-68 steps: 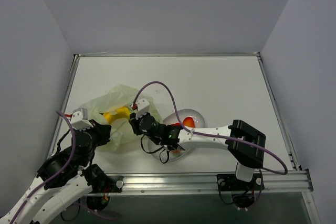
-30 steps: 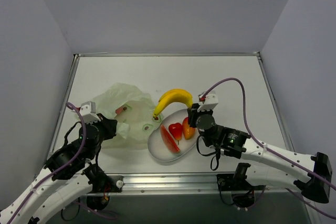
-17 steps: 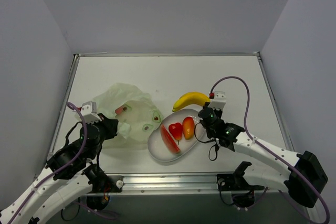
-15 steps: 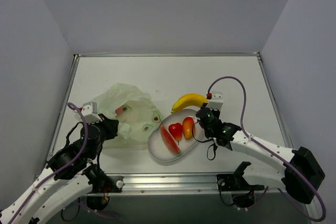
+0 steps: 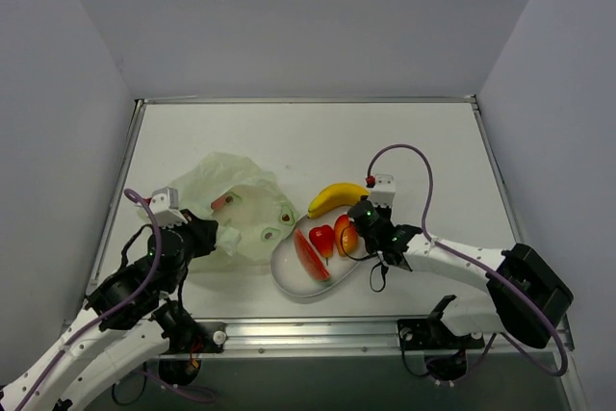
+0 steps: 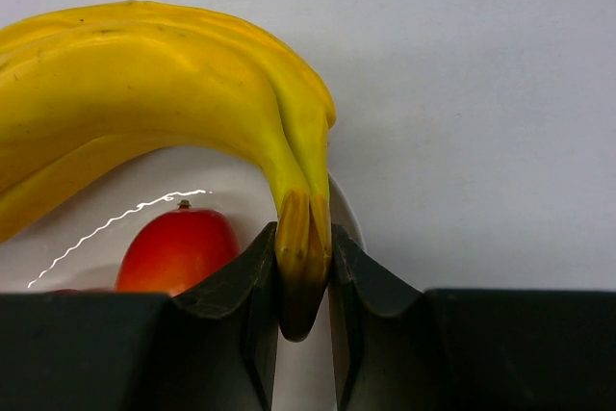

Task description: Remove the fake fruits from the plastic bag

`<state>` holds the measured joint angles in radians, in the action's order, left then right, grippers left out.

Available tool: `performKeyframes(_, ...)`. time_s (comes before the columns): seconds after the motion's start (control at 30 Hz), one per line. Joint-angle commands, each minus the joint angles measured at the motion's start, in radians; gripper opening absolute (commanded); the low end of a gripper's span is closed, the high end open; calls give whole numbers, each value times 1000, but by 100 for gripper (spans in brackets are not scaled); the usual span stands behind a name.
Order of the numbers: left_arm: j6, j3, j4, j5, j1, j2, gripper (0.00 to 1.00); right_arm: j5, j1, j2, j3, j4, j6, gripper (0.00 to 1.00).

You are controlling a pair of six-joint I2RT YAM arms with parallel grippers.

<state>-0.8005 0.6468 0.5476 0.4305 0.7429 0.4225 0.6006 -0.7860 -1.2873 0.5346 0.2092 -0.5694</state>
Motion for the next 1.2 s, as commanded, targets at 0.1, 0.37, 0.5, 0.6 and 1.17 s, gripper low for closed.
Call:
performKeyframes(0.1,-9,22,6,13,-7,-16,3,-18,-16,42,-41,41,-58,18)
performKeyframes(0.37,-11,28,21,24,-8,-18,2,48,-91,121,-39,-57,-90,64)
performKeyframes(0.5,-8,34,28,31,-8,-22,2,54,-108,184,-9,-102,-60,72)
performKeyframes(0.6,-6,39,34,36,-7,-22,2,61,-169,227,51,-134,-15,71)
performKeyframes(1.17,1,54,49,102,-8,-8,9,-374,-341,-452,519,403,163,12)
